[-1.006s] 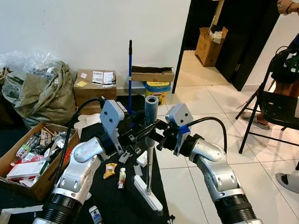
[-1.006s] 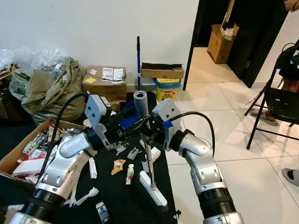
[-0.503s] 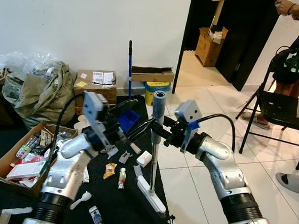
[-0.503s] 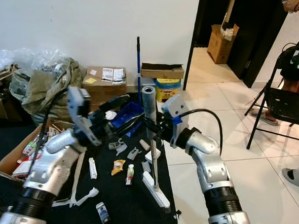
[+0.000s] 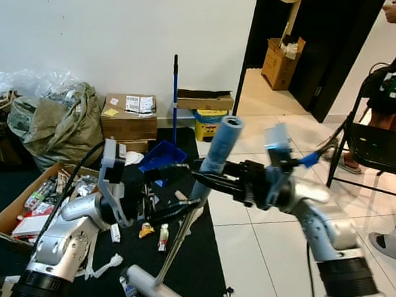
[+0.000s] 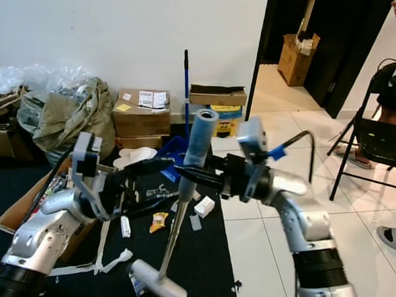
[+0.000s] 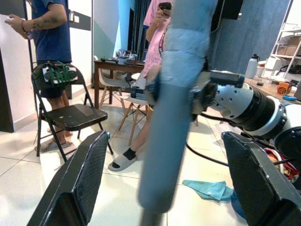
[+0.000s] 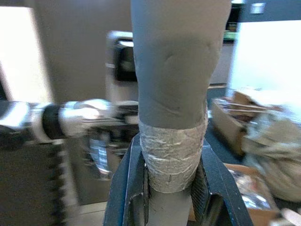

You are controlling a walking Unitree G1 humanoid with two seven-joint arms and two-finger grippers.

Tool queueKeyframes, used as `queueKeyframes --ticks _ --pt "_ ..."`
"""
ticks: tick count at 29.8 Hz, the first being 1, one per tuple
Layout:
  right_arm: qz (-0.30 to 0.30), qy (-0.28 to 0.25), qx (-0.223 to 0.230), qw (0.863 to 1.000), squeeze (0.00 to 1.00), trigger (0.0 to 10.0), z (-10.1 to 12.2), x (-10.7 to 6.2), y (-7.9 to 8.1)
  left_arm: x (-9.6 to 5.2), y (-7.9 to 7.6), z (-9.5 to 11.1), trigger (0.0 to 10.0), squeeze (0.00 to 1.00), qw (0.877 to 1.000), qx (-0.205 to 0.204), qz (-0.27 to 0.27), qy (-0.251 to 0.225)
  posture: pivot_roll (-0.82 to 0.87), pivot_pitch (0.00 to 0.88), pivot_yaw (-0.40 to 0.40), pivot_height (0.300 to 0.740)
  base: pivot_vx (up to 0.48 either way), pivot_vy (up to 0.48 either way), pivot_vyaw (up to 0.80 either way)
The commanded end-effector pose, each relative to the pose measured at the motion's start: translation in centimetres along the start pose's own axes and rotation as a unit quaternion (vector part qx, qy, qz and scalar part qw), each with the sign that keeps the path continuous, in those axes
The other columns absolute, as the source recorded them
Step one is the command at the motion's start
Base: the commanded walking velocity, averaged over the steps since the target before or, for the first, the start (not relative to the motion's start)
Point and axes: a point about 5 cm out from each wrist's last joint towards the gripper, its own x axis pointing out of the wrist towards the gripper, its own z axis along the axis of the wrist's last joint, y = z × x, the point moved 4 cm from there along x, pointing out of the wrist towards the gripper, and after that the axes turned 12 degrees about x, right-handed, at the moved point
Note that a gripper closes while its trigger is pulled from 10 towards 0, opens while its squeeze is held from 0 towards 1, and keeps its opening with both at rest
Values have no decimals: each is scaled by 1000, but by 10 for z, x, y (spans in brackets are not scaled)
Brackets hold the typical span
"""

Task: Sweep floor

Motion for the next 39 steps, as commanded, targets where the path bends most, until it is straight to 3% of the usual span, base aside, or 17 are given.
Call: queueKeyframes --ticks 1,15,20,26,27,30,31,39 --pt "38 -3 -15 999 0 0 13 7 9 -1 -1 0 10000 0 1000 4 -13 15 -97 0 8 740 0 0 0" --pt "73 -15 -20 997 0 0 27 18 19 0 -15 -12 10000 0 997 -19 -49 53 -90 0 10 740 0 0 0" --pt "74 -22 -24 997 0 0 29 23 19 2 -14 -26 10000 0 995 -10 -41 86 -89 0 13 740 0 0 0" --pt "69 -19 -25 997 0 0 26 26 18 7 -10 -29 10000 0 995 -4 -33 89 -91 0 15 740 0 0 0" --pt "67 -10 -25 997 0 0 22 27 17 8 -8 -29 4353 0 996 -2 -28 87 -92 0 16 740 0 0 0" --pt "65 -3 -25 998 0 0 18 27 17 9 -7 -29 4353 0 996 -1 -26 86 -92 0 16 740 0 0 0" --pt "64 5 -25 998 0 0 15 27 17 9 -6 -29 0 0 996 0 -25 85 -92 0 16 740 0 0 0" --pt "54 42 -24 997 0 0 -1 27 14 7 -7 -26 0 0 996 5 -31 85 -92 0 16 740 0 0 0"
